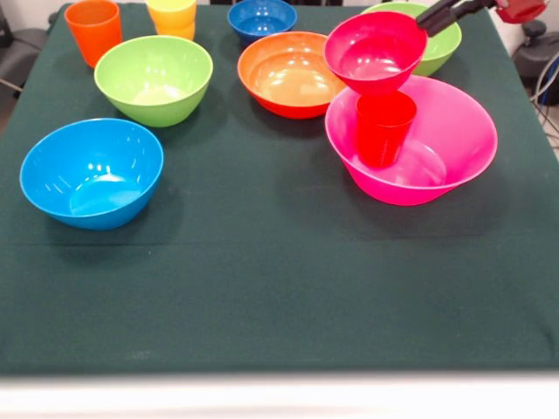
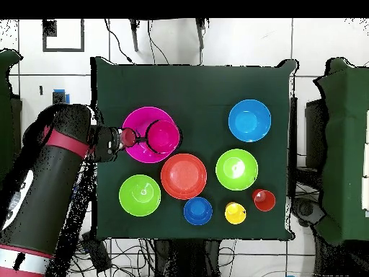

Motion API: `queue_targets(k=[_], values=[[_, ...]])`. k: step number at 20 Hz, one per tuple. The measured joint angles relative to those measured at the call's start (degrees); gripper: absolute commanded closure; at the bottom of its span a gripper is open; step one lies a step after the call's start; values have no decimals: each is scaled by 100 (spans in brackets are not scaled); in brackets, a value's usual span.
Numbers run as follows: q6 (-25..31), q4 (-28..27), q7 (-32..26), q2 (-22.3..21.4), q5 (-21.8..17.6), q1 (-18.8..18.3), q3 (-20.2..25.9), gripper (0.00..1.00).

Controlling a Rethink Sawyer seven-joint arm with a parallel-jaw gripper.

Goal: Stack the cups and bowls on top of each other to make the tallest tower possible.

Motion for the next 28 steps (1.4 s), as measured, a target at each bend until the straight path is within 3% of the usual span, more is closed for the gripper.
queue_targets(k=[28], values=[[21,-44,0,342,1,218,-59,100]])
